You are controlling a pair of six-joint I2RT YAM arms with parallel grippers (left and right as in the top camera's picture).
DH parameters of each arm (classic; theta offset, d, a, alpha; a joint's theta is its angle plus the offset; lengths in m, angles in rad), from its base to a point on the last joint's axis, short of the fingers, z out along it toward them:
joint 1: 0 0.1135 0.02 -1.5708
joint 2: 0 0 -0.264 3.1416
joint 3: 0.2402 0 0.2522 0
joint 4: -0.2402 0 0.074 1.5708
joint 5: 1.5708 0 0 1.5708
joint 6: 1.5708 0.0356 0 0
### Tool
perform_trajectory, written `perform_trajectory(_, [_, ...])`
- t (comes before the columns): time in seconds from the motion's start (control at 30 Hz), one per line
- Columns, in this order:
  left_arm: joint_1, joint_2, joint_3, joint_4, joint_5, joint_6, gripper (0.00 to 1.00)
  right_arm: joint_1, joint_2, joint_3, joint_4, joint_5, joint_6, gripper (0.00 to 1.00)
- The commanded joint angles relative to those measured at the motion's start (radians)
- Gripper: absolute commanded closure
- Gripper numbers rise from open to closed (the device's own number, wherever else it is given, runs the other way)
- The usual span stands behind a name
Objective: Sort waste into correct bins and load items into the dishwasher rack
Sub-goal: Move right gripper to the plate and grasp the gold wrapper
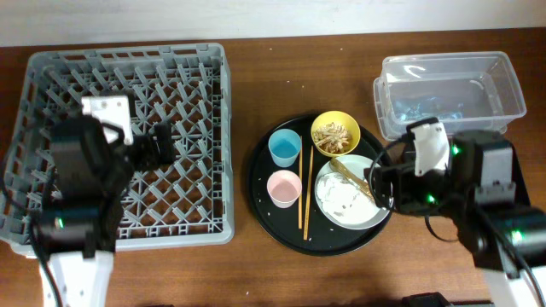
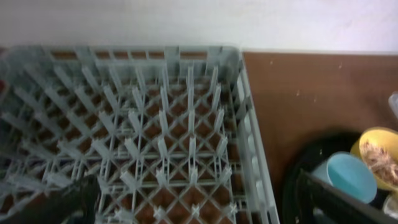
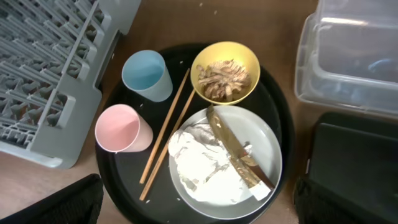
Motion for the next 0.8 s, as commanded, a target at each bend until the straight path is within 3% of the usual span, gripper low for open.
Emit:
perform_trajectory(0.0, [0.007, 0.116, 0.146, -0.097, 0.012, 0.019, 0.01, 0.006, 0.074, 0.026, -0.010, -0.030, -0.006, 0.02])
perform_trajectory(0.07, [0.007, 0.148, 0.155, -0.104, 0.012, 0.019, 0.01, 0.005, 0.122, 0.023, -0.010, -0.003, -0.007, 0.00])
perform_trajectory(0.17, [0.007, 0.202, 0.155, -0.105, 0.011, 0.019, 0.01, 0.006, 0.258, 0.014, -0.020, 0.096, -0.007, 0.11])
perform_trajectory(0.3, [0.007, 0.253, 0.155, -0.105, 0.011, 0.019, 0.01, 0.006, 0.445, 0.014, -0.036, 0.188, -0.006, 0.37])
perform_trajectory(0.37, [0.007, 0.280, 0.155, -0.105, 0.011, 0.019, 0.01, 0.013, 0.533, 0.013, -0.025, 0.226, -0.006, 0.45])
perform_trajectory(0.6, [0.007, 0.298, 0.155, -0.105, 0.011, 0.019, 0.01, 0.169, 0.629, -0.037, 0.114, 0.330, -0.007, 0.47])
perform_trajectory(0.77, [0.007, 0.298, 0.155, -0.105, 0.011, 0.019, 0.01, 0.195, 0.636, -0.126, 0.220, 0.369, -0.008, 0.46])
